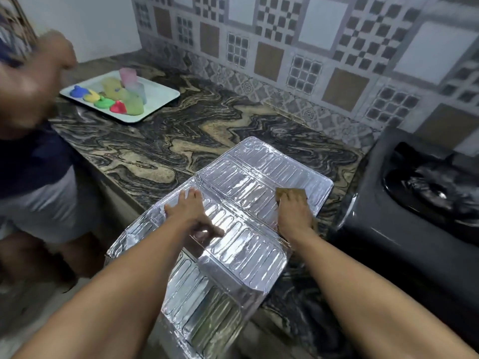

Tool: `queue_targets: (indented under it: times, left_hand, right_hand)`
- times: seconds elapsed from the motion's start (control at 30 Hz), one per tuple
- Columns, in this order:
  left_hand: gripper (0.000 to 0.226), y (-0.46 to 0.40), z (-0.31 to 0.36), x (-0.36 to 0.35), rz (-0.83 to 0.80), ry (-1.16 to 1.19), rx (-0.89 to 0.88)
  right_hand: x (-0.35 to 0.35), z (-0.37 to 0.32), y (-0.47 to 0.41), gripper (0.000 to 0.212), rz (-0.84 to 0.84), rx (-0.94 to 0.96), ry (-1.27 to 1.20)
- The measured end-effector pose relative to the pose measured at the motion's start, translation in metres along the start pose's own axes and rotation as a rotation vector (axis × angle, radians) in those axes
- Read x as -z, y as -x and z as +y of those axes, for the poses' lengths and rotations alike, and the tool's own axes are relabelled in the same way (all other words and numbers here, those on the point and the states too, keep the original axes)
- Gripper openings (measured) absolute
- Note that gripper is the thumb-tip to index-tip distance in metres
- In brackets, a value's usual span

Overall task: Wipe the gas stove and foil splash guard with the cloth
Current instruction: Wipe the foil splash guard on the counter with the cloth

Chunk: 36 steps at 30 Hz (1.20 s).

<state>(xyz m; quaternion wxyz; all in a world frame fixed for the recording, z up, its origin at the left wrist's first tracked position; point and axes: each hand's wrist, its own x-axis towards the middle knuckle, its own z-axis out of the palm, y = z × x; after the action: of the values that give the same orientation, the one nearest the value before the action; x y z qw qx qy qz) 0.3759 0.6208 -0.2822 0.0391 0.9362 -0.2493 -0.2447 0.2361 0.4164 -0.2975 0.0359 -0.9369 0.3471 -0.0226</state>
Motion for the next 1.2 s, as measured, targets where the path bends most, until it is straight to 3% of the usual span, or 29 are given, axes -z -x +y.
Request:
queue_targets:
  times: [0.1, 0.2, 0.27, 0.37, 0.53, 0.8, 1.0, 1.13, 1.2]
  left_hand:
    - [0.147, 0.003, 0.0, -0.002, 0.056, -0.027, -0.015]
    - [0.144, 0.007, 0.001, -0.003, 0.087, -0.021, -0.016]
    - [0.143, 0.012, 0.0, -0.005, 0.114, -0.016, -0.002]
    - [0.14, 0.015, -0.005, -0.01, 0.152, 0.003, -0.016]
    - [0.103, 0.019, -0.032, -0.015, 0.318, 0.048, 0.05]
    - [0.109, 0.025, -0.047, -0.013, 0.197, 0.047, 0.139]
    - [0.11, 0.024, -0.045, -0.012, 0.301, 0.071, 0.177]
    - [0.122, 0.026, -0.044, -0.007, 0.322, 0.114, 0.225]
    - [0.121, 0.026, -0.045, -0.002, 0.314, 0.117, 0.244]
  right_hand:
    - [0.021, -0.01, 0.014, 0.036, 0.005, 0.024, 0.069]
    - [0.03, -0.028, 0.039, 0.029, -0.055, 0.228, -0.114]
    - [0.026, -0.041, 0.057, 0.037, -0.133, 0.359, -0.202]
    - [0.012, -0.043, 0.064, 0.058, -0.193, 0.489, -0.054]
    - [0.016, -0.046, 0.065, 0.063, -0.259, 0.456, 0.031]
    - [0.032, -0.076, 0.044, 0.056, -0.338, 0.473, 0.088]
    - [0.042, -0.087, 0.03, 0.043, -0.33, 0.513, 0.089]
    - [0.041, -0.062, 0.037, 0.017, -0.292, 0.484, 0.036]
    - [0.046, -0.048, 0.043, 0.019, -0.335, 0.431, 0.058]
